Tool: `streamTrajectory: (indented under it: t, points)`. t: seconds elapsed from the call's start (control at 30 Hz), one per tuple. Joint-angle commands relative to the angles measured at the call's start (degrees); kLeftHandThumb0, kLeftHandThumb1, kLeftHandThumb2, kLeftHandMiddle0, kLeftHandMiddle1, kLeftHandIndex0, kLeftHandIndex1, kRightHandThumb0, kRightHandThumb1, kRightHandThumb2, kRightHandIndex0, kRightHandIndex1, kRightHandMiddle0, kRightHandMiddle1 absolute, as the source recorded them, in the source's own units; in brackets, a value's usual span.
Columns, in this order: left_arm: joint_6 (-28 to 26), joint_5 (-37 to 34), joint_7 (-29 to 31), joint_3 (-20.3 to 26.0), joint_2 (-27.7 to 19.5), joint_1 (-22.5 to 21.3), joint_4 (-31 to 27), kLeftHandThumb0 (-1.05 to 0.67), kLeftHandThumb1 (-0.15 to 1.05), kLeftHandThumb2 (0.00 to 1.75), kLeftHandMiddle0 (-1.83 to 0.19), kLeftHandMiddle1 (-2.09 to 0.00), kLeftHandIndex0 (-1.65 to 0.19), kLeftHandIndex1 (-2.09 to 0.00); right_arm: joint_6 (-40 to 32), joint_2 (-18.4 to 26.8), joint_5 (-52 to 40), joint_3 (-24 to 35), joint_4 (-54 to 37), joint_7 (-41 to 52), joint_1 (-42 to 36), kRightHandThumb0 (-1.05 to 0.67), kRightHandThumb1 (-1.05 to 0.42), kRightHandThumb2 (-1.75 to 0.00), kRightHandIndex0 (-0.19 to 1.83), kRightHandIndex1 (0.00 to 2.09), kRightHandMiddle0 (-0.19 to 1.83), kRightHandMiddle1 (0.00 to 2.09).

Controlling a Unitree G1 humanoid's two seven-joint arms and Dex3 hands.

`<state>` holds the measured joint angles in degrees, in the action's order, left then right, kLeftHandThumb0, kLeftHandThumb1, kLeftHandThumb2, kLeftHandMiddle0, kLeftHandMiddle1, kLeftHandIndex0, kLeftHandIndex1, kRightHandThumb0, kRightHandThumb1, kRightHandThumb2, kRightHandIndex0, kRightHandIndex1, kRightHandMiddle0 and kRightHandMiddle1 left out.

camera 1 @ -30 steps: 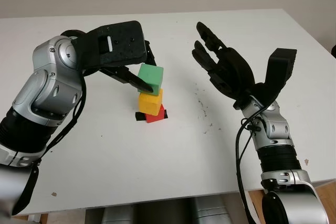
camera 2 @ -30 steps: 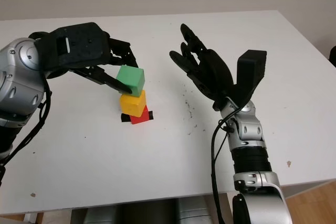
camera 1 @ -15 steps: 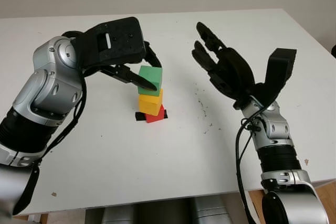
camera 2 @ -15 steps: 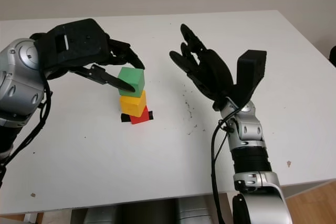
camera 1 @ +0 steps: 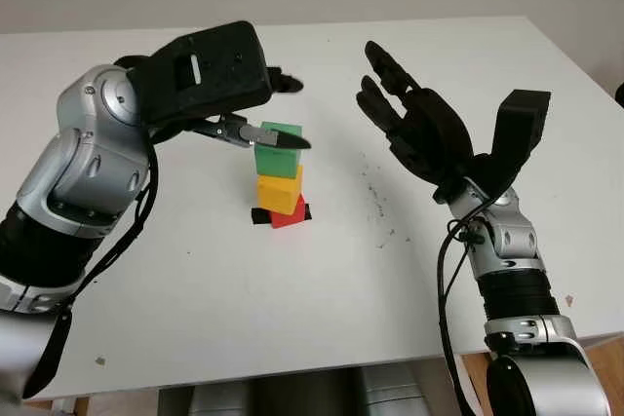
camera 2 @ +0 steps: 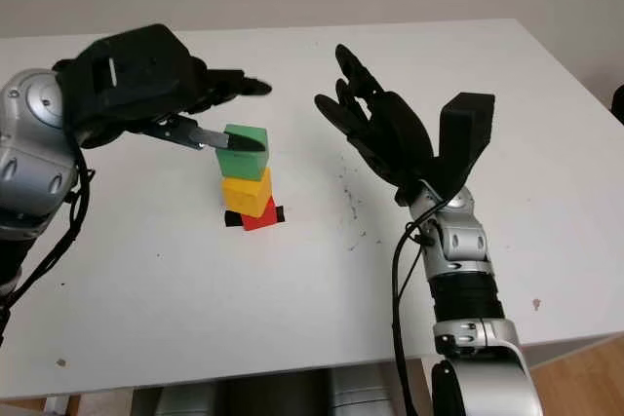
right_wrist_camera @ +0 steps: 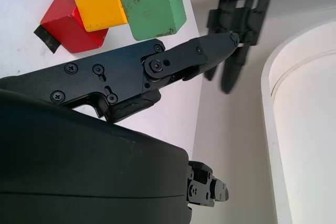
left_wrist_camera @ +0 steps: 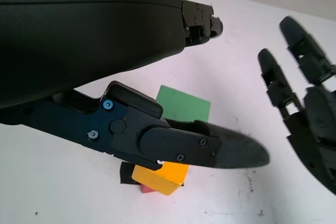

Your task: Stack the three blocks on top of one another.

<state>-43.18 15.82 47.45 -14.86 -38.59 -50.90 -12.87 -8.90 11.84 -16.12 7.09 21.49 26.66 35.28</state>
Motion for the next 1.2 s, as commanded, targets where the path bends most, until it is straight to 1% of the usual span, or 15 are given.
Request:
streamTrajectory:
  t: [0.0, 0.03, 0.13, 0.2, 0.27, 0.33, 0.4, 0.47, 0.57, 0.6, 0.7, 0.8, 0.87, 1.0, 1.17]
  points:
    - [0.22, -0.84, -1.35, 3.33, -0.92, 0.29, -2.11, -0.96, 1.05, 0.59, 0.19, 0.0, 0.19, 0.0, 0.51, -0.05, -0.12, 0.18, -0.34, -0.15, 0.18, -0.66, -1.02, -0.05, -0.19, 0.0, -0.06, 0.05]
    - [0.24, -1.37, -2.25, 4.8, -0.75, 0.56, -2.75, -0.95, 1.05, 0.62, 0.19, 0.0, 0.19, 0.0, 0.6, -0.03, -0.09, 0.18, -0.21, -0.14, 0.22, -0.66, -1.02, -0.05, -0.19, 0.0, -0.06, 0.05]
    - [-2.88, -2.44, -7.63, 9.88, 1.79, 1.46, -4.69, -0.95, 1.05, 0.65, 0.19, 0.0, 0.19, 0.0, 0.62, 0.11, 0.03, 0.13, -0.03, -0.14, 0.31, -0.66, -1.02, -0.05, -0.19, 0.0, -0.06, 0.05]
    - [-5.15, -4.86, -11.56, 14.99, 4.61, 2.21, -5.42, -0.93, 1.05, 0.62, 0.19, 0.0, 0.19, 0.0, 0.64, 0.07, -0.28, 0.32, 0.13, 0.07, 0.35, -0.67, -1.02, -0.06, -0.19, 0.0, -0.06, 0.05]
    - [-4.76, -6.16, -18.05, 21.42, 7.8, 4.55, -6.41, -0.92, 1.05, 0.61, 0.19, 0.0, 0.19, 0.0, 1.04, 0.02, 0.09, 0.33, 0.27, -0.46, 0.34, -0.77, -1.04, -0.07, -0.19, 0.0, -0.08, 0.04]
    - [-3.56, -6.95, -23.01, 24.93, 9.72, 6.6, -7.04, -0.92, 1.05, 0.61, 0.19, 0.0, 0.19, 0.0, 1.99, 0.02, 0.88, 0.13, 0.39, -1.22, 0.24, -0.8, -1.05, -0.22, -0.19, 0.0, -0.13, 0.02]
    - [-2.8, -8.55, -25.84, 27.43, 11.02, 8.29, -7.21, -0.9, 1.05, 0.62, 0.19, 0.0, 0.19, 0.0, 3.43, 0.03, 1.43, 0.02, 0.87, -1.48, 0.21, -0.82, -1.05, -0.3, -0.19, 0.0, -0.16, 0.02]
    - [-0.78, -10.21, -28.5, 30.27, 12.45, 11.31, -7.36, -0.89, 1.05, 0.64, 0.19, 0.0, 0.19, 0.0, 4.69, 0.1, 1.68, -0.04, 1.46, -1.2, 0.25, -0.83, -1.05, -0.49, -0.19, 0.0, -0.18, 0.0]
    - [3.8, -12.11, -31.77, 33.03, 14.22, 16.38, -7.55, -0.89, 1.05, 0.63, 0.19, 0.0, 0.19, 0.0, 4.2, -0.33, 1.15, 0.42, 2.1, -1.7, 0.51, -0.81, -1.05, -0.62, -0.19, 0.0, -0.19, 0.0]
    - [5.46, -12.59, -32.79, 33.59, 14.77, 17.98, -7.57, -0.88, 1.05, 0.62, 0.19, 0.0, 0.19, 0.0, 3.82, -0.48, 0.95, 0.57, 2.31, -1.96, 0.62, -0.82, -1.05, -0.64, -0.19, 0.0, -0.19, 0.0]
    - [13.23, -12.32, -37.28, 34.05, 17.02, 23.55, -6.78, -0.86, 1.05, 0.61, 0.19, 0.0, 0.19, 0.0, 3.89, -0.53, 1.37, 0.45, 3.06, -2.8, 0.81, -0.83, -1.05, -0.68, -0.19, 0.0, -0.19, 0.0]
    - [22.77, -11.72, -41.83, 33.56, 20.0, 29.78, -3.95, -0.84, 1.05, 0.62, 0.19, -0.01, 0.18, -0.03, 3.5, -0.53, 2.15, -0.23, 3.4, -3.5, 0.67, -0.84, -1.05, -0.7, -0.19, 0.0, -0.19, 0.0]
    - [27.34, -11.1, -43.75, 32.66, 20.97, 32.26, -2.2, -0.85, 1.05, 0.63, 0.19, -0.02, 0.18, -0.03, 3.81, -0.44, 2.69, -0.54, 3.76, -3.55, 0.57, -0.84, -1.05, -0.71, -0.19, 0.0, -0.19, 0.0]
    - [32.82, -10.04, -46.69, 30.98, 22.84, 36.17, 1.2, -0.86, 1.05, 0.67, 0.19, 0.0, 0.19, -0.02, 4.6, -0.65, 3.84, -1.28, 4.7, -3.69, 0.21, -0.85, -1.05, -0.7, -0.19, 0.0, -0.19, 0.0]
    - [35.23, -11.68, -49.01, 30.52, 25.62, 38.06, 4.41, -0.84, 1.05, 0.66, 0.19, 0.0, 0.18, -0.02, 5.29, -1.43, 4.18, -1.37, 5.35, -3.8, -0.06, -0.84, -1.05, -0.7, -0.19, 0.0, -0.19, 0.0]
